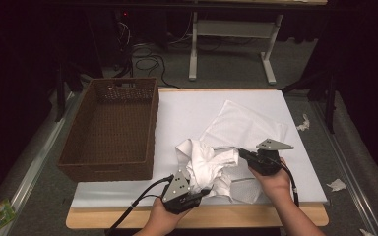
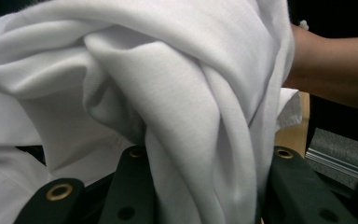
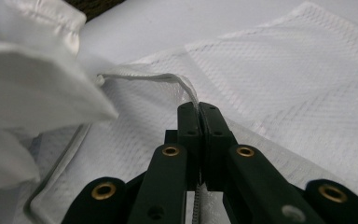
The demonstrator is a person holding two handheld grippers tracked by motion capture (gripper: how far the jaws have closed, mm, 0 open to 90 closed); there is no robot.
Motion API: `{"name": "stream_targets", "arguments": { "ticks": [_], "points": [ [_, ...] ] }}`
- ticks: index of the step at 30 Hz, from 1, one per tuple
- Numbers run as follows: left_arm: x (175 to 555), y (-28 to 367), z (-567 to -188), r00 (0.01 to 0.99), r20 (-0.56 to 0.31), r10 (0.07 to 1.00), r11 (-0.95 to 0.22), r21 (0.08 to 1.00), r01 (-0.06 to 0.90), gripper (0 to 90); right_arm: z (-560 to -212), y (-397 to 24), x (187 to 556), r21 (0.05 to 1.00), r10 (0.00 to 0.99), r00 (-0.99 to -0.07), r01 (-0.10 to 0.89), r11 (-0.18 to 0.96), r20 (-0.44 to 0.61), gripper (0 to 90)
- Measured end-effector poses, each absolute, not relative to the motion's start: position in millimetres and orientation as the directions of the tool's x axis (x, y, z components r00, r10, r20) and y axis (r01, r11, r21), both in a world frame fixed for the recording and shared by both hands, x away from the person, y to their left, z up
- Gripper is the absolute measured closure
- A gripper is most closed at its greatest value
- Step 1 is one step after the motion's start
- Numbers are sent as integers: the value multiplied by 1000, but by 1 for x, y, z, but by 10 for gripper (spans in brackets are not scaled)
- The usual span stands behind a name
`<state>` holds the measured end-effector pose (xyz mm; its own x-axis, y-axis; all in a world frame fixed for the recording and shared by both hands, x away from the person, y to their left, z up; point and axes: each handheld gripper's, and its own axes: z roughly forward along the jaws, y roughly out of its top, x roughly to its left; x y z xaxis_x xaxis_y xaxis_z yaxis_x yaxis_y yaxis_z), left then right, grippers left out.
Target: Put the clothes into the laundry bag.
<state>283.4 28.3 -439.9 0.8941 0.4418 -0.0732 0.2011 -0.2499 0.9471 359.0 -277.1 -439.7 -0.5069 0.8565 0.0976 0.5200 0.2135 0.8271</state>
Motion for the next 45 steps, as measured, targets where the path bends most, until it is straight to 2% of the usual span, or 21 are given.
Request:
{"name": "stream_targets", "arguments": {
  "ticks": [6, 11, 14, 19, 24, 28, 35, 42, 45],
  "points": [
    [283, 23, -445, 894, -73, 442, -282, 935, 216, 673, -428, -281, 357, 860, 855, -507, 480, 171, 113, 892],
    [300, 15, -449, 871, -92, 482, -321, 907, 274, 673, -414, -278, 345, 888, 832, -542, 433, 153, 121, 891],
    [313, 11, -446, 850, -69, 522, -341, 897, 282, 674, -410, -272, 339, 899, 817, -566, 408, 161, 111, 891],
    [334, 9, -439, 817, -90, 570, -310, 897, 315, 673, -408, -268, 334, 905, 806, -584, 390, 168, 102, 891],
    [342, -2, -449, 796, -97, 598, -312, 886, 342, 666, -410, -265, 333, 905, 804, -588, 387, 177, 94, 891],
    [346, -4, -447, 767, -110, 632, -267, 898, 349, 664, -410, -264, 331, 906, 805, -586, 386, 173, 95, 891],
    [342, -14, -455, 768, -119, 629, -246, 907, 343, 652, -411, -264, 331, 909, 806, -585, 380, 170, 94, 891],
    [341, -26, -463, 798, -122, 590, -309, 879, 363, 551, -414, -264, 331, 907, 803, -587, 386, 171, 98, 890],
    [337, -21, -463, 808, -119, 577, -304, 887, 347, 420, -415, -264, 331, 904, 802, -588, 391, 172, 101, 890]
  ]
}}
